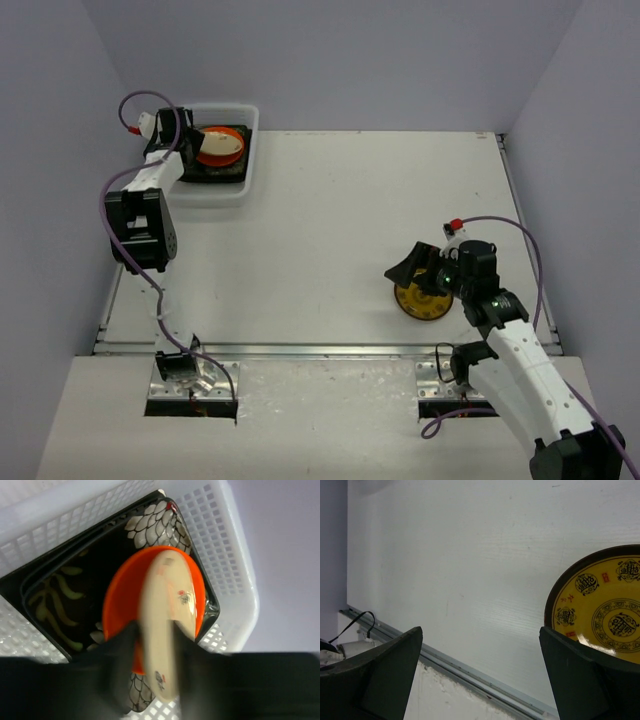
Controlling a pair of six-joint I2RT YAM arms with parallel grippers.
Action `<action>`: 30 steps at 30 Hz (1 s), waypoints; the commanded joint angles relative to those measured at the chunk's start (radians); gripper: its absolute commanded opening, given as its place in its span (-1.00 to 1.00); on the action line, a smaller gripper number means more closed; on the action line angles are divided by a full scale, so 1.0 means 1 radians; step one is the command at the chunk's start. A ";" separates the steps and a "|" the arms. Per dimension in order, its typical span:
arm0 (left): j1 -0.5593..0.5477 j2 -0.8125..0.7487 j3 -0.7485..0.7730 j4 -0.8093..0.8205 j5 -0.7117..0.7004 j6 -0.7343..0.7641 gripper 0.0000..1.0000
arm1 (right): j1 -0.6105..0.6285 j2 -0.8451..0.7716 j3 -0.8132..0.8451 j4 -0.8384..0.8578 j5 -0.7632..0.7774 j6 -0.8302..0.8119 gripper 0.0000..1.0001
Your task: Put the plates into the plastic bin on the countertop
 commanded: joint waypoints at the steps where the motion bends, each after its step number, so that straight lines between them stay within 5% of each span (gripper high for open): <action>1: 0.012 -0.001 0.101 -0.005 0.015 -0.004 0.26 | -0.002 -0.008 0.055 -0.035 0.022 -0.045 0.98; 9: 0.009 0.023 0.261 -0.231 0.029 0.057 0.99 | -0.002 0.028 0.065 -0.068 0.071 -0.085 0.98; 14: 0.016 0.001 0.262 -0.300 0.132 0.125 1.00 | -0.002 0.055 0.104 -0.126 0.139 -0.111 0.98; 16: 0.005 -0.087 0.135 -0.254 0.243 0.174 1.00 | -0.002 0.050 0.129 -0.158 0.178 -0.114 0.98; 18: -0.078 -0.241 -0.077 -0.090 0.380 0.240 1.00 | -0.002 0.028 0.163 -0.189 0.228 -0.132 0.98; 24: -0.454 -0.503 -0.464 0.135 0.439 0.282 1.00 | -0.002 -0.041 0.286 -0.320 0.331 -0.164 0.98; 26: -0.579 -0.518 -0.624 0.318 0.474 0.221 1.00 | -0.002 -0.080 0.312 -0.336 0.335 -0.166 0.98; 30: -0.756 -0.371 -0.633 0.409 0.557 0.220 1.00 | -0.002 -0.106 0.371 -0.383 0.307 -0.174 0.98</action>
